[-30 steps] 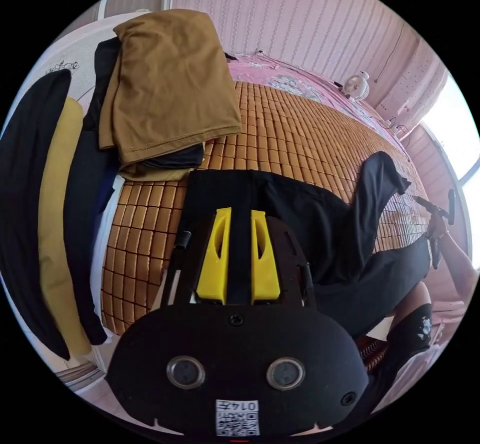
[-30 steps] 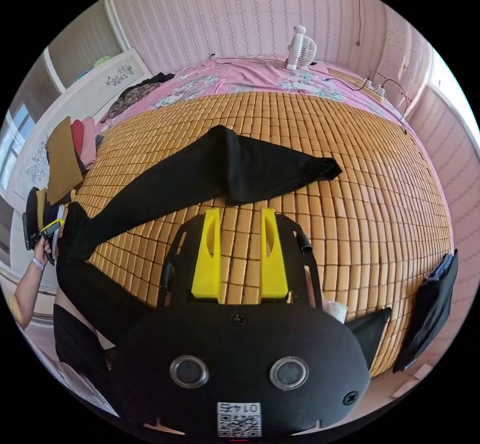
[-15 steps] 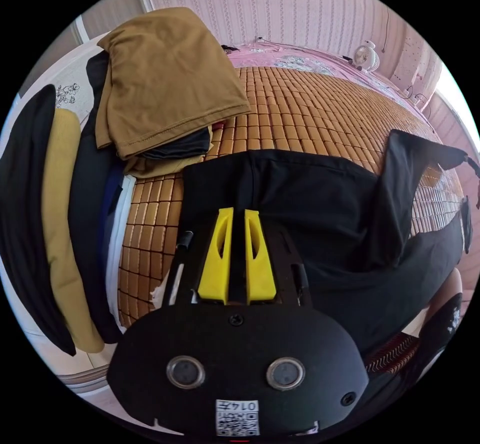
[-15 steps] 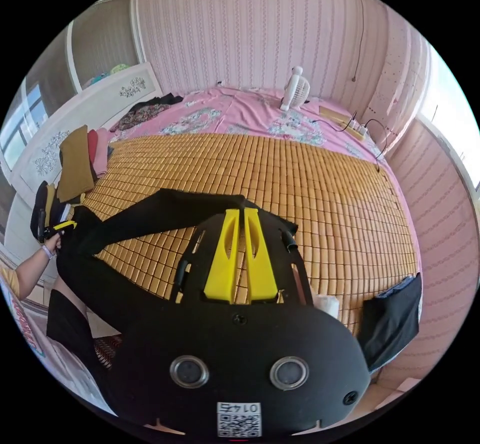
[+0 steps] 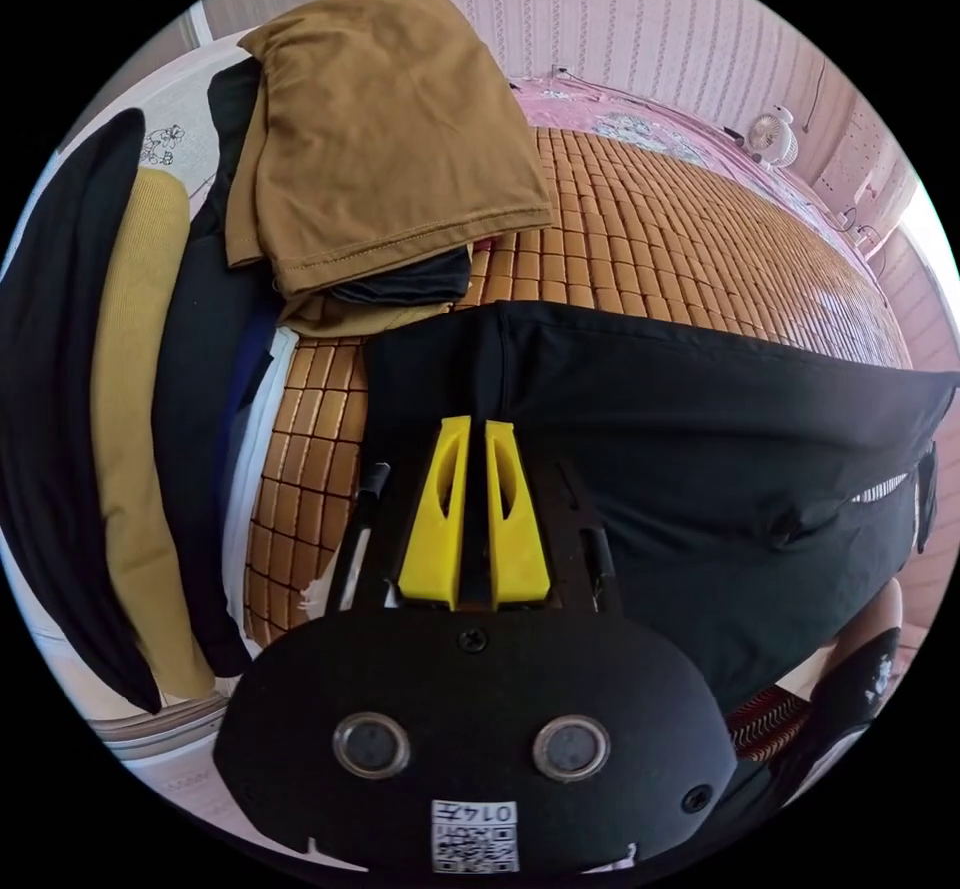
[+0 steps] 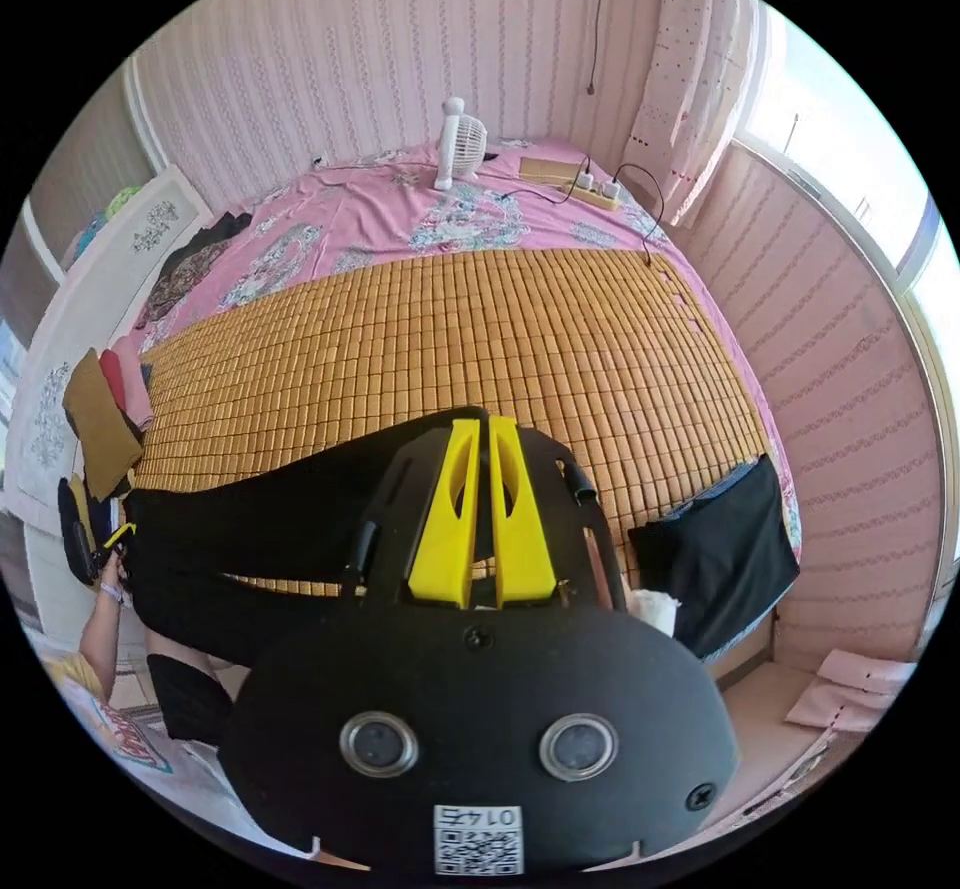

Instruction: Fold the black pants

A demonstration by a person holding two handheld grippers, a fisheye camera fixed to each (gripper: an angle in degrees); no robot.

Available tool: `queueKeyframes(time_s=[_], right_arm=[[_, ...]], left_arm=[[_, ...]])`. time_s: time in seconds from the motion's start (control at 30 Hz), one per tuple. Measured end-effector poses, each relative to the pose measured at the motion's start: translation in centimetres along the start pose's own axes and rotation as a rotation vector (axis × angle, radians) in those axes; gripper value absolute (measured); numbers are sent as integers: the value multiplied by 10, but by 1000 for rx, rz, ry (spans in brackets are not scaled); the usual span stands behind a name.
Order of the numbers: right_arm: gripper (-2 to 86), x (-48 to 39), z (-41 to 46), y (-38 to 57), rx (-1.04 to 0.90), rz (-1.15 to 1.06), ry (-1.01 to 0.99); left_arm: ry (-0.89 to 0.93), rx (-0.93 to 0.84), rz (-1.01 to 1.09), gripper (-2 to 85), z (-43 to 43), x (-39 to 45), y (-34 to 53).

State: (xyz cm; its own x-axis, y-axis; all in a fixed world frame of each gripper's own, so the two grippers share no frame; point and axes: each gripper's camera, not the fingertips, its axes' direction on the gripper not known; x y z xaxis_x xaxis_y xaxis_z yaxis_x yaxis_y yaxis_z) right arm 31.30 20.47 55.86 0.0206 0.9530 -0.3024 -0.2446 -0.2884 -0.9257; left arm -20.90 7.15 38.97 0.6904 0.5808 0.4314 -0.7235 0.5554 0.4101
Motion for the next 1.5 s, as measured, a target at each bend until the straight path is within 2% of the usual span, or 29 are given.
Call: queueKeyframes(time_s=[0.2,0.37,0.43,0.47,0.67,0.9,1.13,1.2,1.33,1.5], right_arm=[[63,29,122,-15,-116,250,-15],[65,31,169,18,-161,193,25],[59,33,183,29,-207,162,83],[45,31,177,36,-145,114,103],[8,36,166,57,-178,-40,292],[2,79,133,55,-145,53,179],[-1,98,106,35,-119,16,209],[-4,120,90,30,-106,62,151],[-6,159,44,38,-36,173,64],[22,224,-64,128,160,305,28]], left_arm=[[86,-11,-63,34,8,-19,1],[22,81,-34,-3,-10,-27,15],[83,131,-50,-8,-11,-30,19],[98,134,-51,-8,-9,-29,18],[49,3,-34,-10,42,-13,-4],[29,-5,-63,-10,58,-25,-6],[36,34,-161,-10,75,-49,2],[32,29,-168,-10,80,-54,1],[139,21,-223,-10,91,-79,7],[312,135,-288,-10,81,-112,46]])
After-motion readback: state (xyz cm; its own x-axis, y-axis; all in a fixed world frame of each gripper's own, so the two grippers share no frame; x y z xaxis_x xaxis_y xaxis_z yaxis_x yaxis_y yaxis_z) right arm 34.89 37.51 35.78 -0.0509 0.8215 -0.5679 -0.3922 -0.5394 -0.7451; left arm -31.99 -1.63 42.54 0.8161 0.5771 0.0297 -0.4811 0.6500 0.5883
